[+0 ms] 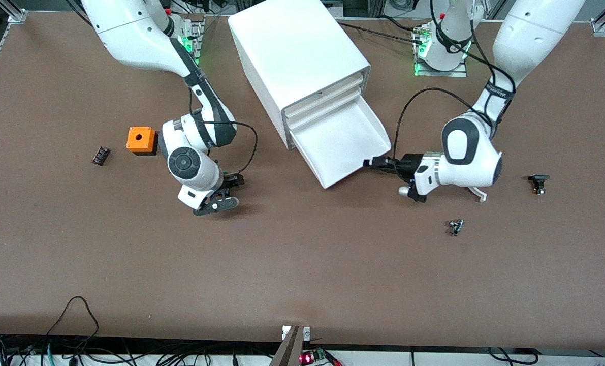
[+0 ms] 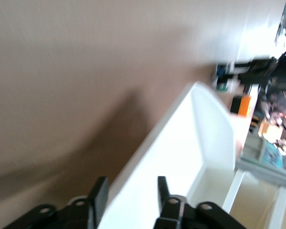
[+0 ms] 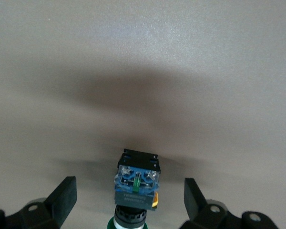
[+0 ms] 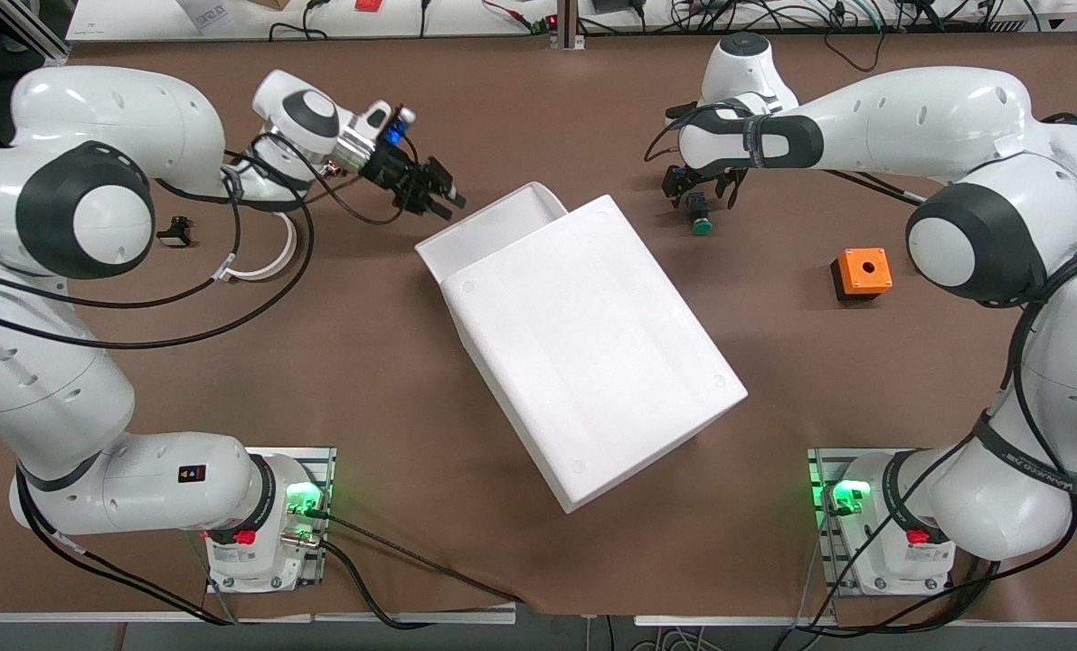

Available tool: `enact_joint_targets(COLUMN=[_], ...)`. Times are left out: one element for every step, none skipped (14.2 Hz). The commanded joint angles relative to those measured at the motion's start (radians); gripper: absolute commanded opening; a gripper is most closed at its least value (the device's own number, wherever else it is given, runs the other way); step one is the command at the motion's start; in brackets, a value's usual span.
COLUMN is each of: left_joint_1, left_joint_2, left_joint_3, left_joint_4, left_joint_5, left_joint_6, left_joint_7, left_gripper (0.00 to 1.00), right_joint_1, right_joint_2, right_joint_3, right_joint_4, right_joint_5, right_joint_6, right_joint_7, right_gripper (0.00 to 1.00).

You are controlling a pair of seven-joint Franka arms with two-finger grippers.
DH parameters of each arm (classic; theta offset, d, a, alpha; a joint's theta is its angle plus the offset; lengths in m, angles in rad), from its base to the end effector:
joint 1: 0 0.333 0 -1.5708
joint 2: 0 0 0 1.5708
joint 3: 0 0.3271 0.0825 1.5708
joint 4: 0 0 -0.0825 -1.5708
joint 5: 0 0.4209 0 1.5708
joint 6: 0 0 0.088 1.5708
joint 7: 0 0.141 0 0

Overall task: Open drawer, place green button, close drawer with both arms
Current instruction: 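Lift the green button with the right gripper while the left gripper withdraws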

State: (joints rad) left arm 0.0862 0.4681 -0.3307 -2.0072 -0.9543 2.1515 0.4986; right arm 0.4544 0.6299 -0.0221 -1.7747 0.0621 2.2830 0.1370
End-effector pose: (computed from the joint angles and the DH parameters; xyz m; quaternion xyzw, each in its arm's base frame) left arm 0.5813 -0.2053 0.1877 0.9006 -0.0179 -0.0960 0.4234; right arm 0.6102 0.2853 0.1420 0.9899 0.1271 -0.0625 0.0020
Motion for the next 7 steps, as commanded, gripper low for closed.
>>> enact_joint_targets(left_joint_1=[0.119, 0.153, 0.167, 0.196, 0.220, 0.224, 0.225], left_joint_2=[-0.166, -0.187, -0.215, -0.262, -0.308, -0.353, -0.382], left_joint_3=[0.004, 0.004, 0.006, 0.010, 0.012, 0.021, 0.039], left_joint_4=[-0.033, -0.033, -0.033, -0.034, -0.025, 0.017, 0.078], left_joint_5=[-0.015, -0.015, -0.014, 0.006, 0.114, 0.270, 0.401], left_joint_6=[0.002, 0.002, 0.001, -0.015, -0.040, -0.089, -0.161], left_joint_7=[-0.020, -0.018, -0.015, -0.015, -0.017, -0.025, -0.028], left_gripper=[1.00, 1.00, 1.00, 1.00, 1.00, 1.00, 1.00], right_joint_1=[0.003, 0.003, 0.001, 0.001, 0.001, 0.001, 0.001], right_joint_2=[0.004, 0.002, -0.001, -0.002, -0.003, -0.001, 0.002], right_joint_3=[-0.002, -0.002, -0.001, -0.001, -0.002, -0.002, -0.002], right_joint_4=[-0.005, -0.012, -0.023, -0.028, -0.032, -0.032, -0.032], right_joint_5=[-0.002, -0.002, -0.002, -0.002, -0.004, -0.002, -0.004], right_joint_6=[0.010, 0.009, 0.012, 0.012, 0.012, 0.013, 0.012], right_joint_7=[0.009, 0.009, 0.009, 0.009, 0.009, 0.009, 0.009], right_gripper=[1.00, 1.00, 1.00, 1.00, 1.00, 0.98, 0.92])
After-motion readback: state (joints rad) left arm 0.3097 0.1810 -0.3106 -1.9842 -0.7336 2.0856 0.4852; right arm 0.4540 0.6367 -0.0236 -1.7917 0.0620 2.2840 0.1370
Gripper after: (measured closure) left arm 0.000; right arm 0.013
